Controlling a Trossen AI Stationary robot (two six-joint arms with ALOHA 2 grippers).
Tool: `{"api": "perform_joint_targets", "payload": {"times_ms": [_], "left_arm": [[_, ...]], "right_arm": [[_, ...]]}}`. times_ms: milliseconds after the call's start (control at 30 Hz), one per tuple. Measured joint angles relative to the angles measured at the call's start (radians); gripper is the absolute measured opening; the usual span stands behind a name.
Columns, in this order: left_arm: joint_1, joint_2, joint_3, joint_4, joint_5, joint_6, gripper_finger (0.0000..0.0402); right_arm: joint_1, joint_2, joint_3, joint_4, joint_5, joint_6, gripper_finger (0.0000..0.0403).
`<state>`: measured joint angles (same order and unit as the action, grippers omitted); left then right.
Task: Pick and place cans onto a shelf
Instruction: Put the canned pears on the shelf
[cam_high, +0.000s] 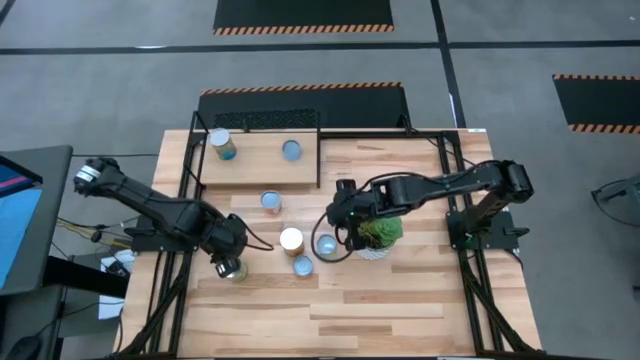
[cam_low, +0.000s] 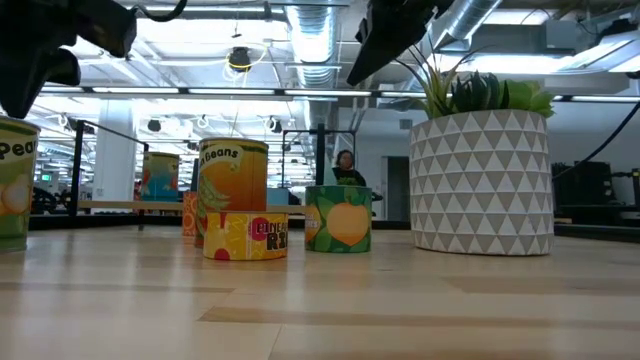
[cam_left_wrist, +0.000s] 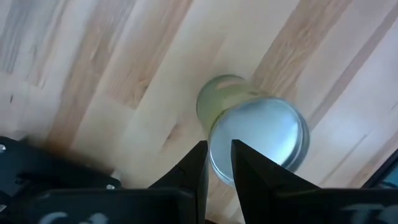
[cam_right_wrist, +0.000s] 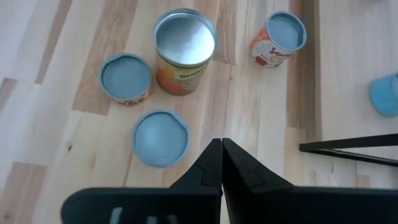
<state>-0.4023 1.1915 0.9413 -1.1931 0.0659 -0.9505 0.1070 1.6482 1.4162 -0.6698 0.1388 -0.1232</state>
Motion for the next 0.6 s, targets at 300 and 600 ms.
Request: {"api": "perform_joint_targets", "payload": {"times_ms": [300, 600], "left_arm": [[-0.035, 0.074, 0.000, -0.001, -0.025, -0.007, 0.0057], [-0.047, 0.130, 0.004, 0.001, -0.020, -0.030, 0.0057]], "right_arm": [[0.025, 0.000, 0.000, 0.002, 0.002, 0.026, 0.0021], [0.030, 0.000, 0.000, 0.002, 0.002, 0.029, 0.0026]]}}
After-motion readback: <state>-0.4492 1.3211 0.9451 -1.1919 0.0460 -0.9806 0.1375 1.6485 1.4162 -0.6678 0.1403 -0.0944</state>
